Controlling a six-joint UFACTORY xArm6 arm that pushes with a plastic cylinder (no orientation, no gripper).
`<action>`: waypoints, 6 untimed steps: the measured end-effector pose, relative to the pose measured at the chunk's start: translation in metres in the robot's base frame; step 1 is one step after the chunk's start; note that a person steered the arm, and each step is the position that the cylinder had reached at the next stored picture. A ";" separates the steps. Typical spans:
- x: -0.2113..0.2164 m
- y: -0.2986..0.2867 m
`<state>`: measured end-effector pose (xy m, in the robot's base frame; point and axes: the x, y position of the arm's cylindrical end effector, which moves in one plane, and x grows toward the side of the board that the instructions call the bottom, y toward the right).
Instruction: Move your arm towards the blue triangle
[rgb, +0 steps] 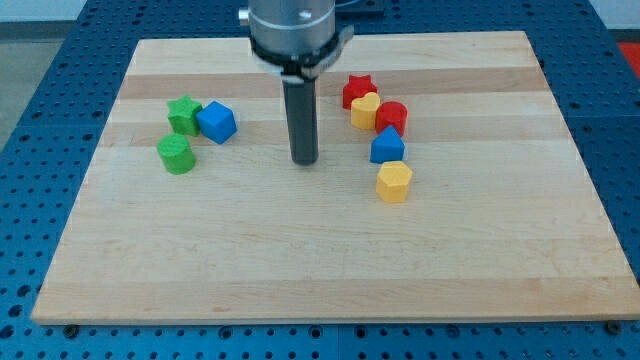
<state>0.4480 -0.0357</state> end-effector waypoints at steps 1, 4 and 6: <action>0.051 0.007; 0.086 0.135; 0.026 0.155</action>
